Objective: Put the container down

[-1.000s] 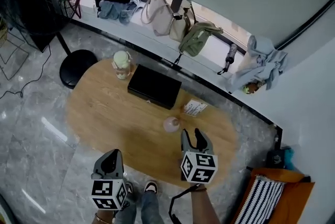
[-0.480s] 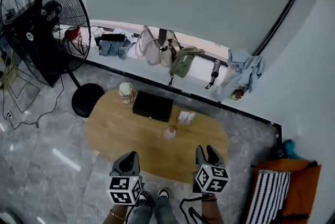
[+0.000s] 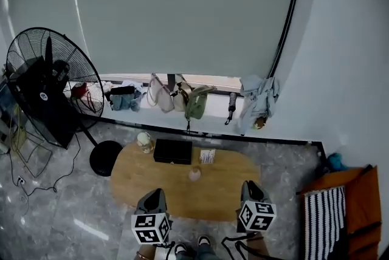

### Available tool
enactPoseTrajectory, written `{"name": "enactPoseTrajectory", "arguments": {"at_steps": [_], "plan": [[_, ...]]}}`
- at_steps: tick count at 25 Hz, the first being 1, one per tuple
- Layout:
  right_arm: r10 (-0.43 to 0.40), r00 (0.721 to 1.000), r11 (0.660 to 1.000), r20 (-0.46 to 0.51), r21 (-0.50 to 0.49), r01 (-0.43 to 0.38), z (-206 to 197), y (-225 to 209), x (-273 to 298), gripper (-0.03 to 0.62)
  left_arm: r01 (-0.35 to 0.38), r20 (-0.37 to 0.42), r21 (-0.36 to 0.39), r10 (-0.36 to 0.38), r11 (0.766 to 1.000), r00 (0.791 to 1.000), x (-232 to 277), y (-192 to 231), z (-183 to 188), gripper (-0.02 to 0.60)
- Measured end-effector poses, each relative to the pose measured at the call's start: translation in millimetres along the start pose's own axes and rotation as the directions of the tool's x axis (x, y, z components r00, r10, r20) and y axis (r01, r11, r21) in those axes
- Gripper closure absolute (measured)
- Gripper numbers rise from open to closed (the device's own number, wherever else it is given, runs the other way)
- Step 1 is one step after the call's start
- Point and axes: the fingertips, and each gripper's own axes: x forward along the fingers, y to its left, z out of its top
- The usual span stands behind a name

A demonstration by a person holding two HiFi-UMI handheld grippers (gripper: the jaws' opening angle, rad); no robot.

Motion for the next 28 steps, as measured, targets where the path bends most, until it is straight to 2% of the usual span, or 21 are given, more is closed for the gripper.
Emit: {"name": "enactPoseTrajectory", "arguments": {"at_steps": [5, 12, 28], "plan": [[-0.036, 0.999, 0.999, 0.025, -0.006, 0.036, 7.4, -13.5, -24.9, 0.564, 0.023, 0.032, 0.021, -0.024, 1.000, 0.999, -8.1, -14.3, 20.2, 0.588], [-0.043, 0.998, 0.999, 0.056, -0.021, 0.044, 23.5, -11.5, -39.9, 0.582, 0.038, 0.057, 0.042, -0.040, 0.998, 0.998, -4.5, -24.4, 43.3, 0.588], [-0.052, 0.997, 0.995, 0.052, -0.078, 0.056, 37.5, -8.4, -33.6, 0.589, 0.055, 0.073, 0.047, -0.058, 0.997, 0.996, 11.2, -28.4, 59.2, 0.588]]}}
